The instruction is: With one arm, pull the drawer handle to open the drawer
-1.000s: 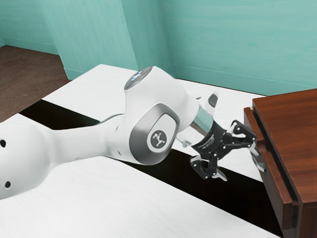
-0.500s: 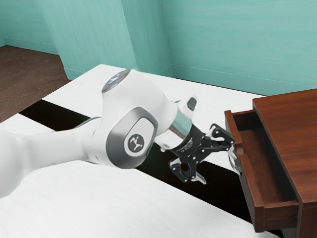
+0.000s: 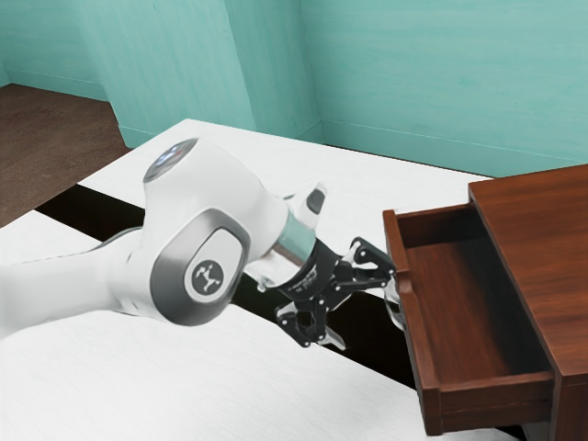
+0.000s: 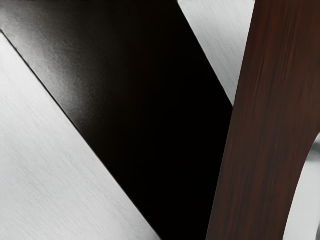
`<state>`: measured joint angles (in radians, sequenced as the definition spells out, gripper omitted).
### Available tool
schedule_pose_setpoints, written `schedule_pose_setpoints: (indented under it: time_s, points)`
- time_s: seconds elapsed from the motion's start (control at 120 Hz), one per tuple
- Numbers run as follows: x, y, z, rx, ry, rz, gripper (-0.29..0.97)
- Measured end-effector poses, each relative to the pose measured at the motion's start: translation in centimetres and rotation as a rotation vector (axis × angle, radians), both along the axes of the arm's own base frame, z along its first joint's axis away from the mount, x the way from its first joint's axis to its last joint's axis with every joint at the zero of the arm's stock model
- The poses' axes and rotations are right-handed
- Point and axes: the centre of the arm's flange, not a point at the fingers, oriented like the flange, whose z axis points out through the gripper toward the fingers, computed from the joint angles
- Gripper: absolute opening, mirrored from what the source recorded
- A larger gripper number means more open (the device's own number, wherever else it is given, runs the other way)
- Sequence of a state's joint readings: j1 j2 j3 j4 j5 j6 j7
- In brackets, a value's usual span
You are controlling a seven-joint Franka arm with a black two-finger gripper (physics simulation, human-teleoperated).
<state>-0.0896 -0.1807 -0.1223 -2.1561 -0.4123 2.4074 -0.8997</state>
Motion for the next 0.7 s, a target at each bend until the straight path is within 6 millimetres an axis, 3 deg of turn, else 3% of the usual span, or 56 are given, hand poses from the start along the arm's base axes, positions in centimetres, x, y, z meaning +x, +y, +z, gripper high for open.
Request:
schedule_pose_setpoints:
  time_s: [0.342, 0.7]
  points:
    - [-3.2, 3.2, 0.2, 0.001, 0.006, 0.048, 0.68]
    - [-4.6, 4.0, 0.0, -0.002, 0.008, 0.06, 0.68]
